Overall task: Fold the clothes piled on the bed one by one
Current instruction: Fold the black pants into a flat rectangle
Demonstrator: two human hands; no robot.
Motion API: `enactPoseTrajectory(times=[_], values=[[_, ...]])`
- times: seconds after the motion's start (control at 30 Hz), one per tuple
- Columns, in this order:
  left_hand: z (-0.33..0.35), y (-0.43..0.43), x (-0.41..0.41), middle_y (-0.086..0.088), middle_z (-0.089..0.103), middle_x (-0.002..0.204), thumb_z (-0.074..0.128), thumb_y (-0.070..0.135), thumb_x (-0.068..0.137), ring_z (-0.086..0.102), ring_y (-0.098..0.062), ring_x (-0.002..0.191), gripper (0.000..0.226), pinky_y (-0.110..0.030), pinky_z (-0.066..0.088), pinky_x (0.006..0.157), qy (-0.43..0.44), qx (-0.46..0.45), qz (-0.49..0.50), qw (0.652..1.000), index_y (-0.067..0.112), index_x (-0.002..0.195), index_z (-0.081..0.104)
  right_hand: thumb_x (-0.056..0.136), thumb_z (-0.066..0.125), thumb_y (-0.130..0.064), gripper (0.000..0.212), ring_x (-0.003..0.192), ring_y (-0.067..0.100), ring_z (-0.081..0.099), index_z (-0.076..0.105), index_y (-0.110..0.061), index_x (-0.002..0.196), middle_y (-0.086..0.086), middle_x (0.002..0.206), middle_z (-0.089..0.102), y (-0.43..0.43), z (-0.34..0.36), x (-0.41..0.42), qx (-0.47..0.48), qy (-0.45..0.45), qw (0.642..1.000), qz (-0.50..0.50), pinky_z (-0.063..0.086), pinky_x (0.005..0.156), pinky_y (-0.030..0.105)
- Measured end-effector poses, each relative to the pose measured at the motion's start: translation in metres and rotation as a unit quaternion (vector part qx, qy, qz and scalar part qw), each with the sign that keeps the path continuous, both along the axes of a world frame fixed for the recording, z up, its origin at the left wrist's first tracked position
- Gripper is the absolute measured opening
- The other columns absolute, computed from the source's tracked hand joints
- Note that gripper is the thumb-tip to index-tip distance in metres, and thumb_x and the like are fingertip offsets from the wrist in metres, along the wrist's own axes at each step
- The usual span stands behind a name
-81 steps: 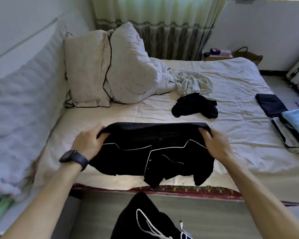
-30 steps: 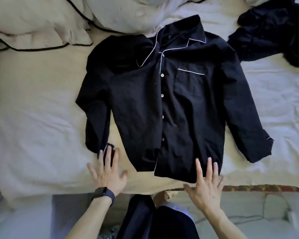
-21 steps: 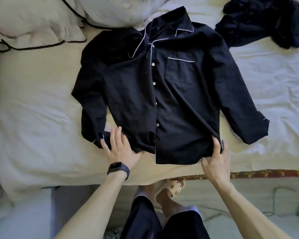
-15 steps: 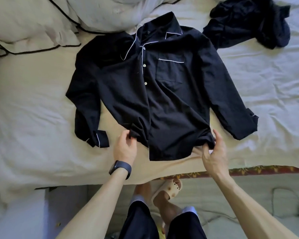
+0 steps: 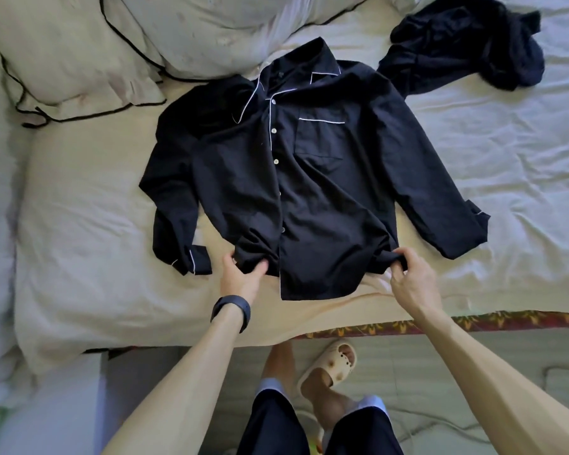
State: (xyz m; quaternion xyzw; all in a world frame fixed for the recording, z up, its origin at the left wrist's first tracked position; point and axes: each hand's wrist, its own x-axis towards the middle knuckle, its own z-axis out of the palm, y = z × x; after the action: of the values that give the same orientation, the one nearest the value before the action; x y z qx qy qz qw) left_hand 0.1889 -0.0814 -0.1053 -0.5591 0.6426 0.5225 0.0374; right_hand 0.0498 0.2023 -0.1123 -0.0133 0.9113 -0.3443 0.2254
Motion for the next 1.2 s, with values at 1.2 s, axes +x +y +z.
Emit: enactPoseTrajectory(times=[1.2], values=[[-0.004,-0.007,0.136,0.009,0.066,0.094,0.075,0.031,0.089,0.062,-0.02,0.09,0.016,-0.032,0.049,0.08,-0.112,0.067,-0.075,0.989,0.023,0.1,0.065,0.07,0.09,-0.024,0.044,0.122,0.04,0.051,0.068,-0.012,0.107,0.018,0.14,0.052,-0.007,-0.028,0.09,0.284,0.119,0.884,0.352,0.048,0.085,0.051]])
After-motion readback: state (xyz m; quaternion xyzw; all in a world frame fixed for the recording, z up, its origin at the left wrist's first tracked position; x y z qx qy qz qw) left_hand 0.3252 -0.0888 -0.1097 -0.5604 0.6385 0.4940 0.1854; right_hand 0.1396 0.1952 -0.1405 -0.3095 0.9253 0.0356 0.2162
